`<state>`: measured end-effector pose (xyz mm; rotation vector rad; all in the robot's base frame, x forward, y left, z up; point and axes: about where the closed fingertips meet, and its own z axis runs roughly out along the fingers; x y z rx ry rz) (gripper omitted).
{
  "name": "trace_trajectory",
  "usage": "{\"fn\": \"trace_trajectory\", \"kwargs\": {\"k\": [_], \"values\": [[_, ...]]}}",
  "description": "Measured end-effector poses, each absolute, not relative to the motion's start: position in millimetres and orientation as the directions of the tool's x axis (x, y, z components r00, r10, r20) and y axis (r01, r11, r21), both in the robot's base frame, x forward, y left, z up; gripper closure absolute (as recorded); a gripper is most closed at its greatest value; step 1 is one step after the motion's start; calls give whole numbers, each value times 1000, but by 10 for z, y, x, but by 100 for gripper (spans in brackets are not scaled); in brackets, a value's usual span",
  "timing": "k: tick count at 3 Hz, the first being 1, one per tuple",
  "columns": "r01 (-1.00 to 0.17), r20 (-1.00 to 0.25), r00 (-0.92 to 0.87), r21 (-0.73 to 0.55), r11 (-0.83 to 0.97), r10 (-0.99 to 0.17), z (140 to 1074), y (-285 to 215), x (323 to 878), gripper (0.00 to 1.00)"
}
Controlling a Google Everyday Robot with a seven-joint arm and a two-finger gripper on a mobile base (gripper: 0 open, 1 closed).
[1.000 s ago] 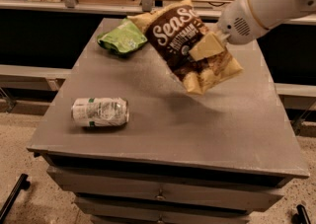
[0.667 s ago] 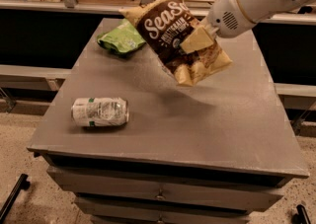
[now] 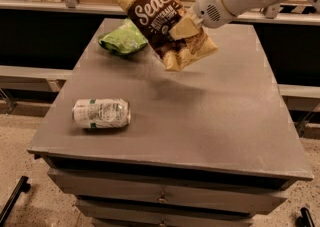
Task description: Move brown chip bag near green rice chip bag
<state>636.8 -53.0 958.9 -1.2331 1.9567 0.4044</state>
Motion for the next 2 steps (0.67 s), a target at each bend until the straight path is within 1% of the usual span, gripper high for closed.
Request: {"fn": "trace_trajectory", "kwargs": {"k": [1,2], "values": [[-874,-779,-190,-144,465,-598,9629,-446,6511,100],[-868,-802,-178,-146,475,-570,9631,-374,6685,74]]}}
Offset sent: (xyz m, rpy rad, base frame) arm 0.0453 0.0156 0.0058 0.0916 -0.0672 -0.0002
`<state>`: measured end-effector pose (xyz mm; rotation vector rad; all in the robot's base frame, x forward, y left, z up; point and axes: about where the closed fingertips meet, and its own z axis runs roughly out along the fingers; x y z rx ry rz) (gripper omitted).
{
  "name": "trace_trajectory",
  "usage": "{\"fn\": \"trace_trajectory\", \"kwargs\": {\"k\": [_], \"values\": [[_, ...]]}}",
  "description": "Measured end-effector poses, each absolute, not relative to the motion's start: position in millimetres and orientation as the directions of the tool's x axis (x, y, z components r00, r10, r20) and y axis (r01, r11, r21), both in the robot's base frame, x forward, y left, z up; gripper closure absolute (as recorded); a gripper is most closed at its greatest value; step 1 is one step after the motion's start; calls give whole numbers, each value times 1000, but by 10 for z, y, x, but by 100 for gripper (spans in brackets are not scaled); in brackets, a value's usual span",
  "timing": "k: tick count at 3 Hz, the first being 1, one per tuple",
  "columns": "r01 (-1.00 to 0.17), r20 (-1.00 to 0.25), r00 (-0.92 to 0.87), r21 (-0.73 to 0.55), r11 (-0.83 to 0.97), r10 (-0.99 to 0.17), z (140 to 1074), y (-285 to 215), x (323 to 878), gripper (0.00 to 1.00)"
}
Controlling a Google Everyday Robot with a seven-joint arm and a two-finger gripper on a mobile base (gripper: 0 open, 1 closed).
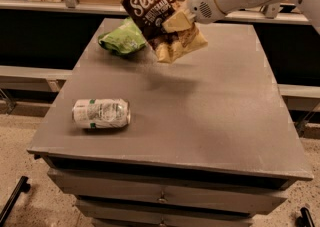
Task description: Move brown chip bag near green rice chip bag
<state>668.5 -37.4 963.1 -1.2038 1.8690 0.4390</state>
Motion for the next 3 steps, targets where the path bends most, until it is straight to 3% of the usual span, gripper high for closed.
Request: {"fn": "trace_trajectory", "kwargs": {"k": [1,2,3], "values": [[-864,-817,-162,-153,479,-554,9646,-341,6760,51],[-860,-836,-144,-158,484,-529,9672,-302,6816,19],[-863,-835,-144,-156,481,-531,9662,-283,6812,0]]}}
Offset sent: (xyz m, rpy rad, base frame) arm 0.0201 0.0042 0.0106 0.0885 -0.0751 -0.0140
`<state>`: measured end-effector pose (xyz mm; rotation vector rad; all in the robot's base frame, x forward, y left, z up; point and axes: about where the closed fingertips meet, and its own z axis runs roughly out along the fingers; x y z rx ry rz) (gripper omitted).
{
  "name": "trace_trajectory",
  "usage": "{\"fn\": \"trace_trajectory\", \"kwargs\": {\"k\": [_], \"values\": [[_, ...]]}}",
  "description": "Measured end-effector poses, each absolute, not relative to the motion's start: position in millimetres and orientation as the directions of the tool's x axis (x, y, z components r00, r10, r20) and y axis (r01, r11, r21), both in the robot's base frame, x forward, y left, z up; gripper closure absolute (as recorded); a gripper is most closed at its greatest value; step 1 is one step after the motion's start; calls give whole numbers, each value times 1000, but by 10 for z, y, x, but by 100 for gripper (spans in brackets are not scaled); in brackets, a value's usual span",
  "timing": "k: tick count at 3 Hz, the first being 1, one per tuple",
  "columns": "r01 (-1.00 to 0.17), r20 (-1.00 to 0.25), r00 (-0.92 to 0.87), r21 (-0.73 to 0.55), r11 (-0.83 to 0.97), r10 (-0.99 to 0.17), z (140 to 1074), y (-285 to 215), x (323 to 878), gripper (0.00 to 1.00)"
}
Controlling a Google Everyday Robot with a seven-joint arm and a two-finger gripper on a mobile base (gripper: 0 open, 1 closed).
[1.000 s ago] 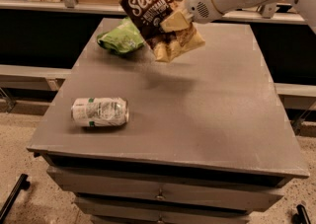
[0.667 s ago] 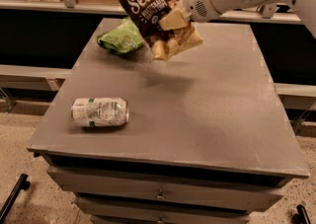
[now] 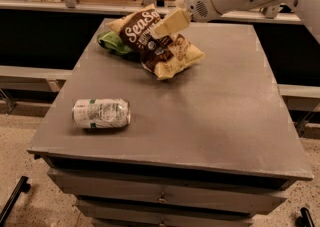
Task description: Move brown chip bag near green rice chip bag
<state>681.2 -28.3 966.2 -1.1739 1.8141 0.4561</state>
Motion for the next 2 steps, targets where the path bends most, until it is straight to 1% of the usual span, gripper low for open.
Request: {"fn": "trace_trajectory", "kwargs": {"k": [1,2], "values": [[-863,-830,-147,-158,480,-538,9656,-320,6799,0],[-861,-810,-159,-166,480,-565,9643,-485,6753,0]]}}
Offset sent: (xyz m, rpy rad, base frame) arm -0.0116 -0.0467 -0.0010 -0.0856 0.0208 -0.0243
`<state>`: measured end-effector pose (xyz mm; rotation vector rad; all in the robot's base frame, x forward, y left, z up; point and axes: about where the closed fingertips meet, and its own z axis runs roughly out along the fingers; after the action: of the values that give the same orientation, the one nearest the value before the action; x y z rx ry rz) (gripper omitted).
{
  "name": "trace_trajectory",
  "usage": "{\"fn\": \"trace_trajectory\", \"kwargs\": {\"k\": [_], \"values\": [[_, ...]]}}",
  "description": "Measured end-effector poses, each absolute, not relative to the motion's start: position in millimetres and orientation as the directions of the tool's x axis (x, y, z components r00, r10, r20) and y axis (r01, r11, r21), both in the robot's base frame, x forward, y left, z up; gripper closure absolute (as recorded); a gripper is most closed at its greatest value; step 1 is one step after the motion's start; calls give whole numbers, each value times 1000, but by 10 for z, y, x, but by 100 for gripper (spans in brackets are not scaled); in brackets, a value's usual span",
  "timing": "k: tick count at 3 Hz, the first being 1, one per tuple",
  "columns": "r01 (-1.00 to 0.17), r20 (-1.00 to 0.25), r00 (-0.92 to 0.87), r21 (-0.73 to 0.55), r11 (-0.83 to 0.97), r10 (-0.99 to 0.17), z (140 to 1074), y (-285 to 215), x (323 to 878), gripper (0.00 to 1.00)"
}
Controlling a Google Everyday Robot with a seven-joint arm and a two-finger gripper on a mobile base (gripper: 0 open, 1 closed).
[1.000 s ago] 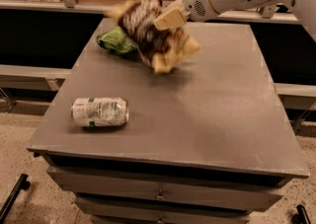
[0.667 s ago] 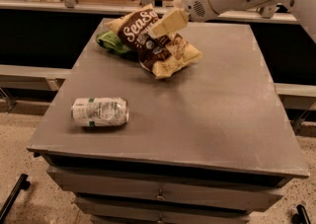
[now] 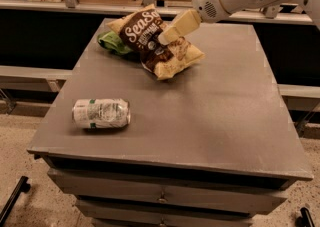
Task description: Move brown chip bag near green rice chip bag
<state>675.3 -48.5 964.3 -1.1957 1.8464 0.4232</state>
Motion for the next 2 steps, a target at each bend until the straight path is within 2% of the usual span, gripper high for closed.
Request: {"fn": "trace_trajectory", "kwargs": {"k": [1,2], "values": [[-822,-797,-205,-175,541,-568,9736,-1144,6602,0],[-791,-787,-236,-186,583,-571,9793,-1600,6497,0]]}}
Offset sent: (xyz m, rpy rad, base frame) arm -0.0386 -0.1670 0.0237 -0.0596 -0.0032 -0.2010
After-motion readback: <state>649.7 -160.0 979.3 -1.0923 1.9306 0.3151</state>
